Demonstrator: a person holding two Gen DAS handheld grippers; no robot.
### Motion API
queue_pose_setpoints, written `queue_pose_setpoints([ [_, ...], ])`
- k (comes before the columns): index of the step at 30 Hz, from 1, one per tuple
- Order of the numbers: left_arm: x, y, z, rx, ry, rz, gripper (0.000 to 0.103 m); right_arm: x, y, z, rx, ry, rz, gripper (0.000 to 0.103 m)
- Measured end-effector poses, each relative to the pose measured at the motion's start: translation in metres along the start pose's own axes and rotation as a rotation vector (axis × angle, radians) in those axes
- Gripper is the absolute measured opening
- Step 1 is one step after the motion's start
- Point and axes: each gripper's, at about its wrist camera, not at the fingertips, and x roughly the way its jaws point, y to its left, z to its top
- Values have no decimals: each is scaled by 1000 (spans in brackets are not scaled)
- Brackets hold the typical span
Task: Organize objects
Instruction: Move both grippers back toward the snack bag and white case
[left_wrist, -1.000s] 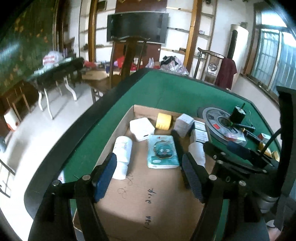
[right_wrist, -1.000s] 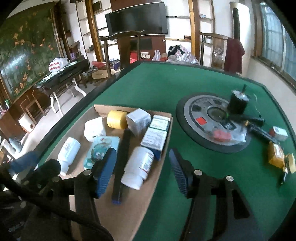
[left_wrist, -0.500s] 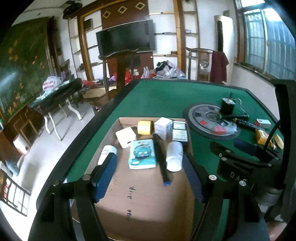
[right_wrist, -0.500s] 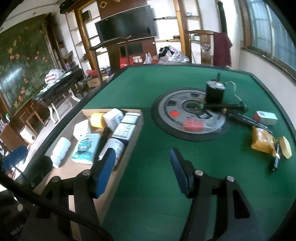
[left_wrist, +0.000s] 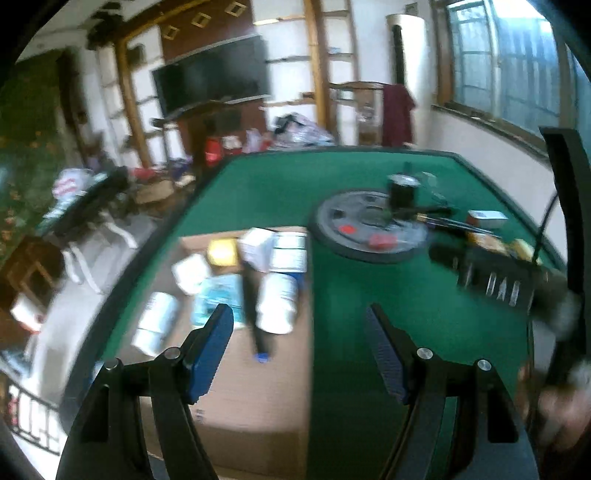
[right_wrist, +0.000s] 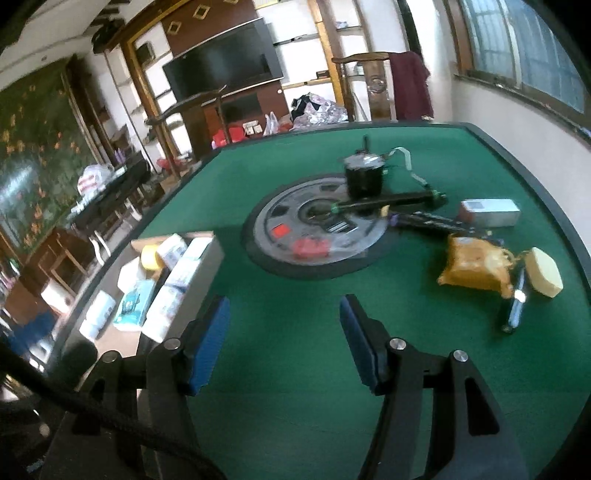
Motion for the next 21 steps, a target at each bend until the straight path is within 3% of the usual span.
queue_pose_setpoints([
  [6,4,-29,-4,25,21,-180,68,-31,-119,40,236,-51,-61,60],
  [11,15,-51,-8,42,81,-287,68,-21,-181,51,323,10,-125,60],
  [15,18,-53,-10,39,91,-332,68,0,-186,53,329,27,-101,60],
  [21,26,-56,-9,39,114,-362,68,43,-164,71,252,70,-145,60],
])
